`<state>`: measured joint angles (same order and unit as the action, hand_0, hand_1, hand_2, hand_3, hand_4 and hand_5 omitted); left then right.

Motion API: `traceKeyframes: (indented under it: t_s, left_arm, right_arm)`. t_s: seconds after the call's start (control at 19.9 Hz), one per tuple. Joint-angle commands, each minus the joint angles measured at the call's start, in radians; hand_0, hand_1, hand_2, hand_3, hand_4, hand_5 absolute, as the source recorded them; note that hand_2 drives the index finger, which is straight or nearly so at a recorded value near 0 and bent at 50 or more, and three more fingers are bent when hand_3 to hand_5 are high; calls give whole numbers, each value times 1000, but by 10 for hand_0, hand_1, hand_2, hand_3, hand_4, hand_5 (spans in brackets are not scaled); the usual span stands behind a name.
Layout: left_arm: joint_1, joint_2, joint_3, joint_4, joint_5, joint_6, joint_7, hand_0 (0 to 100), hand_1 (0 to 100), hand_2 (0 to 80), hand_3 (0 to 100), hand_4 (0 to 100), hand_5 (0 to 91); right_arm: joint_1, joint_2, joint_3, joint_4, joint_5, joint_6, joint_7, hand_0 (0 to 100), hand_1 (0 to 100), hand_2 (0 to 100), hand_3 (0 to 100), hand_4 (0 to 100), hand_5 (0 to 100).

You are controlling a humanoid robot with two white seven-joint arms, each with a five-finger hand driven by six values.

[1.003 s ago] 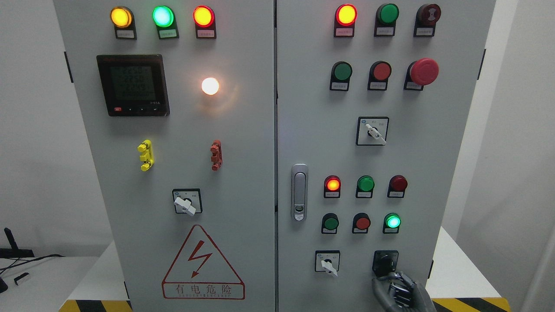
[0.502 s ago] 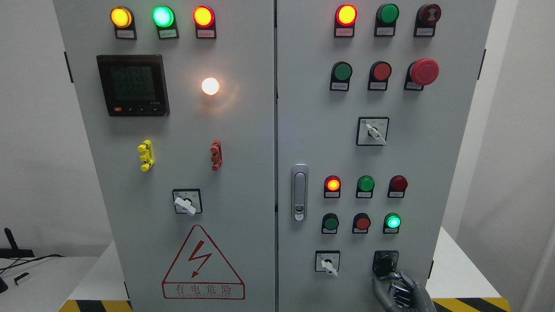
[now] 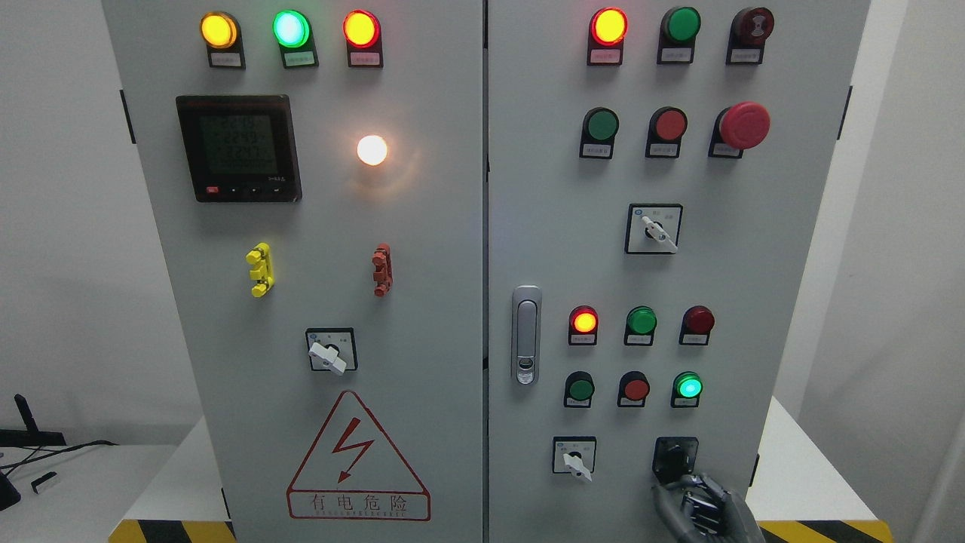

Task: Trip black knob to open circuit
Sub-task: 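Grip the black knob with the right hand and twist it, then release the knob and lower the right hand away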

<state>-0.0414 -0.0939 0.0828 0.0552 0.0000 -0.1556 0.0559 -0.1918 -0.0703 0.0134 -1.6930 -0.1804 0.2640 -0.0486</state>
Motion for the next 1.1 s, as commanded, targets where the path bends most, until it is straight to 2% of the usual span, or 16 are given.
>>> traceKeyframes:
  t_s: [0.0,0.8,1.05]
  left_arm:
    - [0,0,0,0,-31,-1,-1,120,389,0,0,0,0]
    - [0,-1,0,0,-31,-1,-1,120,389,0,0,0,0]
    - [0,0,0,0,-31,-1,-1,120,389,0,0,0,0]
  right_arm:
    - [0,0,-41,16,1,1,1,438,810,505,1000,968,889]
    - [9,-2,-79,23,1,1,15,447,810,501,1000,964,888]
    - [35,-9,-89,18,-1,-2,18,449,810,501,1000,964,888]
